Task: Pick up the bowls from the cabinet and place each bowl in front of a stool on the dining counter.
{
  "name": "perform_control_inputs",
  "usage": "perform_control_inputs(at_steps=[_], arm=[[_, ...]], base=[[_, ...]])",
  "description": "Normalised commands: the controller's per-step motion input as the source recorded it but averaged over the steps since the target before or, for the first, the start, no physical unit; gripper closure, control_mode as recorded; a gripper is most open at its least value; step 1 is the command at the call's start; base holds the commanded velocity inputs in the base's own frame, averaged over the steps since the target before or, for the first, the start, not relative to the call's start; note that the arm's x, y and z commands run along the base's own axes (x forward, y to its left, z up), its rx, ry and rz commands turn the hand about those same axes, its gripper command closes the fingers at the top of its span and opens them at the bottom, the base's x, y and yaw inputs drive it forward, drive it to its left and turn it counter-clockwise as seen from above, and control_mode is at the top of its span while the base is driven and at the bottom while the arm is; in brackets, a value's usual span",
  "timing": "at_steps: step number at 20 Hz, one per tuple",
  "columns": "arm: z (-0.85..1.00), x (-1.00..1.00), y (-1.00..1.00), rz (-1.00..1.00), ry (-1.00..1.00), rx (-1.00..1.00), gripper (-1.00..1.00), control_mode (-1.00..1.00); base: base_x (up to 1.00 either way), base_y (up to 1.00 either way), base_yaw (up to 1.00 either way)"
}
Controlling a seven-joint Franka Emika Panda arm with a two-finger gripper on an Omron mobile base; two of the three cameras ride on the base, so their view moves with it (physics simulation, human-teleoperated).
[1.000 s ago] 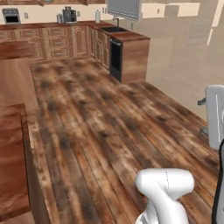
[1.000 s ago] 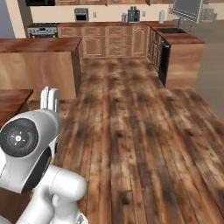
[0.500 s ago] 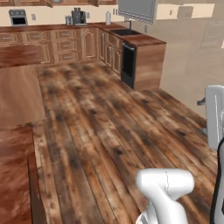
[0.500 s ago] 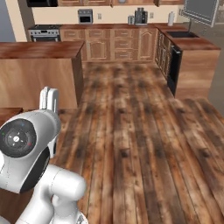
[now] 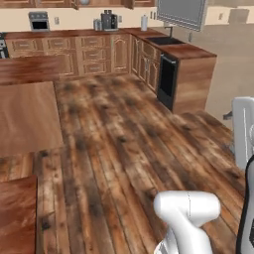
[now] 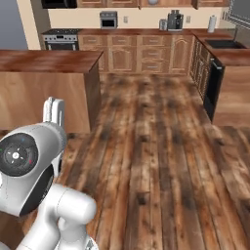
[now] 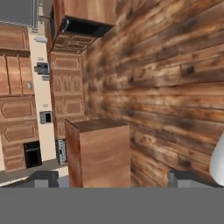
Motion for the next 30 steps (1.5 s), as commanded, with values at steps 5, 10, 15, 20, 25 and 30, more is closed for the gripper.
perform_control_inputs(at_steps=[5,10,15,20,25,30], arm=[[0.0,0.0,0.0,0.0,0.0,0.0,-1.0,1.0],[0.0,0.0,0.0,0.0,0.0,0.0,-1.0,1.0],[0.0,0.0,0.0,0.0,0.0,0.0,-1.0,1.0],[0.0,0.0,0.0,0.0,0.0,0.0,-1.0,1.0],[0.0,0.0,0.0,0.0,0.0,0.0,-1.0,1.0],[0.0,0.0,0.0,0.0,0.0,0.0,-1.0,1.0]], base=[[1.0,-0.35,0.45],[1.0,-0.68,0.39],[0.91,-0.97,0.24],[0.6,-1.0,0.12],[0.74,-0.96,0.05],[0.97,-0.68,0.0]])
